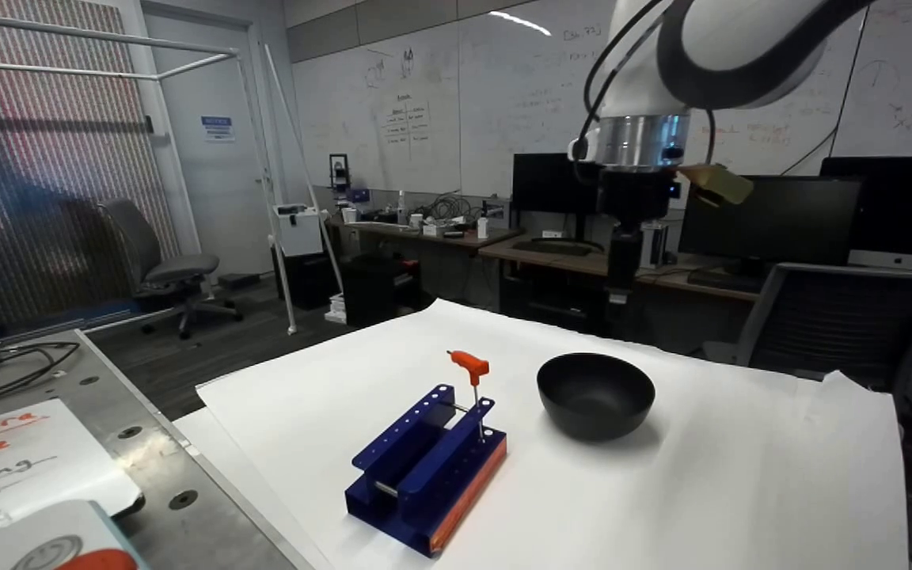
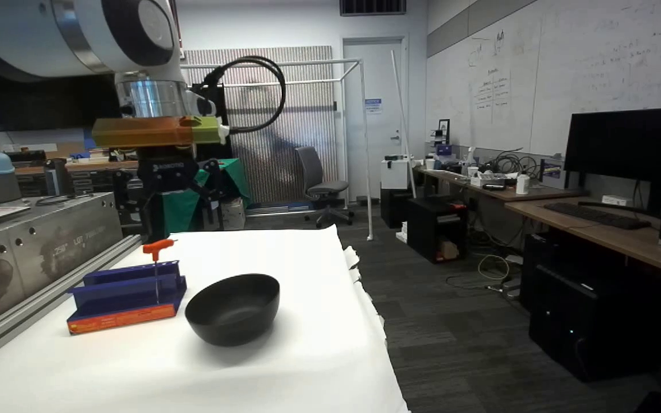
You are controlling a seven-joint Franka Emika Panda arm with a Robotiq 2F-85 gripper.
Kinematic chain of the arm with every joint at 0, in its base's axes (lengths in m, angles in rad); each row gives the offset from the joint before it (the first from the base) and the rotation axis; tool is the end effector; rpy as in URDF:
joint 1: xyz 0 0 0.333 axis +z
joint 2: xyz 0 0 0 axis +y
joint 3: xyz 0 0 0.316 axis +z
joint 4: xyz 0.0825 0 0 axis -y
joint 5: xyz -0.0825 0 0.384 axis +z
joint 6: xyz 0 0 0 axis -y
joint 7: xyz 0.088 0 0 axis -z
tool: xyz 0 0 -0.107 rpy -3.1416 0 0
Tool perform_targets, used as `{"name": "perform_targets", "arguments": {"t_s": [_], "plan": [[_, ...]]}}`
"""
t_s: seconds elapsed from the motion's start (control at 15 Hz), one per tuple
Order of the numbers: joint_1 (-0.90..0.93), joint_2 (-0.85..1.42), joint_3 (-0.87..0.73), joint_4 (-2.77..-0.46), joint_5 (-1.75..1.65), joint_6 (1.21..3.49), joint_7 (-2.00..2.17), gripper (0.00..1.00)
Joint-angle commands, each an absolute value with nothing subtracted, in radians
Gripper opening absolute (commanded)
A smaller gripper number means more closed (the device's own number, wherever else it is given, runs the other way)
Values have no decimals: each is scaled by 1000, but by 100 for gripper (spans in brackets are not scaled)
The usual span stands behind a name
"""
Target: Put the orange object into the black bowl.
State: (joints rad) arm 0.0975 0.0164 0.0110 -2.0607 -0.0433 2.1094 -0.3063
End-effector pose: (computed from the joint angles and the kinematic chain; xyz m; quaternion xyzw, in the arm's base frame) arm 0.5519 0.0581 0.4295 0.9760 0.2164 0.0142 0.0202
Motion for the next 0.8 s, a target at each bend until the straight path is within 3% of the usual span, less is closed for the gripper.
{"name": "perform_targets", "arguments": {"t_s": [0.0, 0.73], "plan": [[99, 195, 57, -1868, -7, 2045, -262, 100], [194, 517, 139, -1510, -20, 1913, -64, 100]]}}
